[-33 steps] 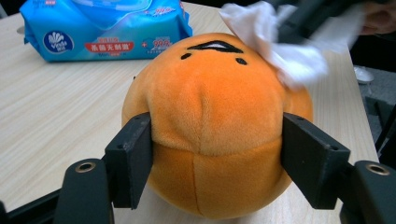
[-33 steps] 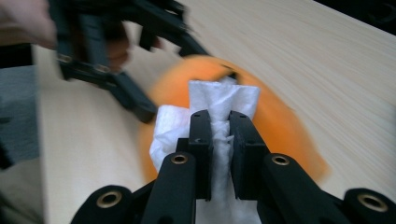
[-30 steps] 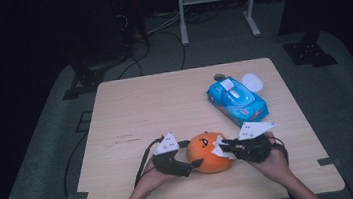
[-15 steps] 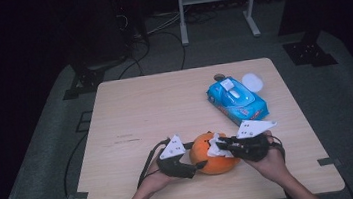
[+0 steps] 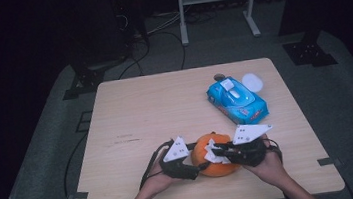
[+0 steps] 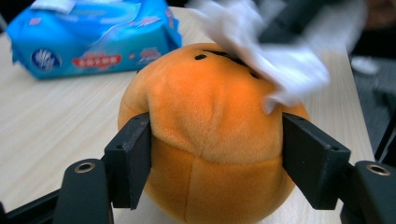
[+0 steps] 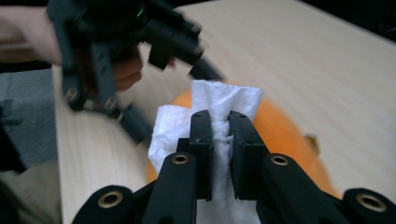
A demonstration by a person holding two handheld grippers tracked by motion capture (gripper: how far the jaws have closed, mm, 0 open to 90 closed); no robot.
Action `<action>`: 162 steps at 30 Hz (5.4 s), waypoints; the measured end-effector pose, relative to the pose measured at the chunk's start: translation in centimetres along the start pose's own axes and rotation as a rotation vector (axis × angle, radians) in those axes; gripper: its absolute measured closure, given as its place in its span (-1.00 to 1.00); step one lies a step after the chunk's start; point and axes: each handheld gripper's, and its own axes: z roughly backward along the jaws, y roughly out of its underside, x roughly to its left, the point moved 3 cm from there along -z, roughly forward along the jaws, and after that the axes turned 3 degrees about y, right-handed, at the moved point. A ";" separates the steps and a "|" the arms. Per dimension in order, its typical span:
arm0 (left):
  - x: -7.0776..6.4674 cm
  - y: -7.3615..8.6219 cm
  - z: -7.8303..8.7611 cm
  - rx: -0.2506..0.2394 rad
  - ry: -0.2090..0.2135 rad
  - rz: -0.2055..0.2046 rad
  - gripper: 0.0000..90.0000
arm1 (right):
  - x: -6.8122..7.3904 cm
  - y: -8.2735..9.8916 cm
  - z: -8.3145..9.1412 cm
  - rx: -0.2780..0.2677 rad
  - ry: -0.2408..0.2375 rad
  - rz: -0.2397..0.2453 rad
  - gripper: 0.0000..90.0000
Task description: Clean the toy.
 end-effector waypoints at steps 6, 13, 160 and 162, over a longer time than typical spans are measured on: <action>0.3 0.0 -0.3 -0.023 0.016 0.110 -0.62 | -2.3 1.3 0.0 0.032 0.048 -0.067 0.78; -0.6 -0.5 -0.7 -0.020 -0.013 0.045 -0.40 | -0.7 0.4 0.3 0.007 0.005 -0.041 0.78; -0.2 -0.3 -0.4 -0.011 0.071 0.019 -0.33 | 0.6 0.4 0.3 0.059 0.058 0.093 0.79; 0.0 -0.1 -0.1 -0.012 0.073 0.028 -0.28 | 0.1 0.8 0.6 0.059 0.068 0.077 0.79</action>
